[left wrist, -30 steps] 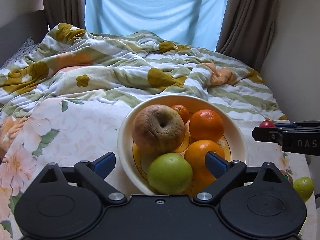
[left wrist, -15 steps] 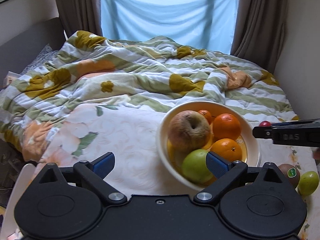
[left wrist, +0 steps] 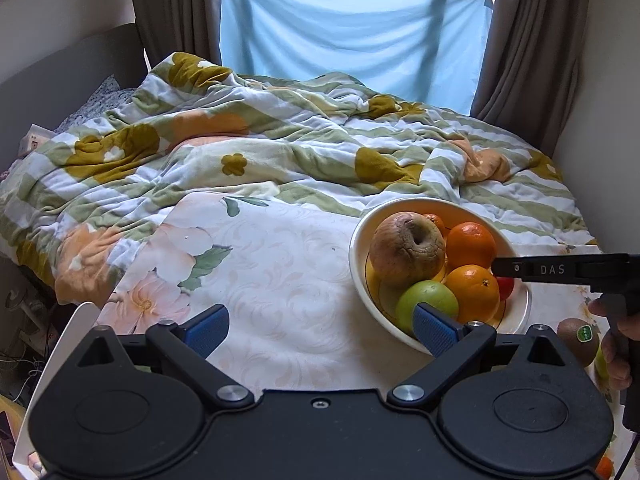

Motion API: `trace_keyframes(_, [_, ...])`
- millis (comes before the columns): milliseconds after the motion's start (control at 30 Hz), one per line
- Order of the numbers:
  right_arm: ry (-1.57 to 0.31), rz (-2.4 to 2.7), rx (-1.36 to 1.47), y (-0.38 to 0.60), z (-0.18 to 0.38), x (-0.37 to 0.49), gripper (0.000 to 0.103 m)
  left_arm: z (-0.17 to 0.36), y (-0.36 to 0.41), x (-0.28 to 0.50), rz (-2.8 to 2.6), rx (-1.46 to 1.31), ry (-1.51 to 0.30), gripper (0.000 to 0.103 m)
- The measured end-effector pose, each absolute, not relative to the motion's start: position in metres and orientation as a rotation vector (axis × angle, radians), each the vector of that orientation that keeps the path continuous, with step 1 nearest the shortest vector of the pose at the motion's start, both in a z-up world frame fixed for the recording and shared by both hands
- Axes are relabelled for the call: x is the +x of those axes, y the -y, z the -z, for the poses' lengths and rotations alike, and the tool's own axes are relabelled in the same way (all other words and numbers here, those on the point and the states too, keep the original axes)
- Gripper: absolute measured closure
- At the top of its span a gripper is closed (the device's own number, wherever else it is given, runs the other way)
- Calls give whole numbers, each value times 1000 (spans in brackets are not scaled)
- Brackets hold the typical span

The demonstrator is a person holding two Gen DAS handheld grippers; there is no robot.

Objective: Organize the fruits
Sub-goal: 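Lower the red tomato into the bowl and open the right tool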

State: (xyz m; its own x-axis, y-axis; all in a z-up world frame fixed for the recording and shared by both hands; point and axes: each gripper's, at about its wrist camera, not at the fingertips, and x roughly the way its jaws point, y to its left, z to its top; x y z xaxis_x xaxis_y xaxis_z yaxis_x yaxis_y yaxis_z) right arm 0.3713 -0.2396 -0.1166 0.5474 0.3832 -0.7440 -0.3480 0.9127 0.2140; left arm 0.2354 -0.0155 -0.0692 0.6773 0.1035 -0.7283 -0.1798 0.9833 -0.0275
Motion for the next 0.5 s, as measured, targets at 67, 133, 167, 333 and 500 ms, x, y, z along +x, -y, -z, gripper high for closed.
trace_keyframes(67, [-879,-436,52,240,115,369,39,68,15,232,-154,-98,-811,3])
trace_keyframes(133, [-865,-432,42,240,112,366,15,66,15,229,-153,-95,-808,3])
trace_keyframes(167, [-850,-430,32,240,110,362,1,65,15,226,-154,-94,-804,3])
trace_keyframes(333, [-821,-419,-11,239,103,352,0,59,14,218,-158,-95,-790,3])
trace_keyframes(500, [-803,-415,-34,241,91,338,0,49,10,207,-153,-97,-766,3])
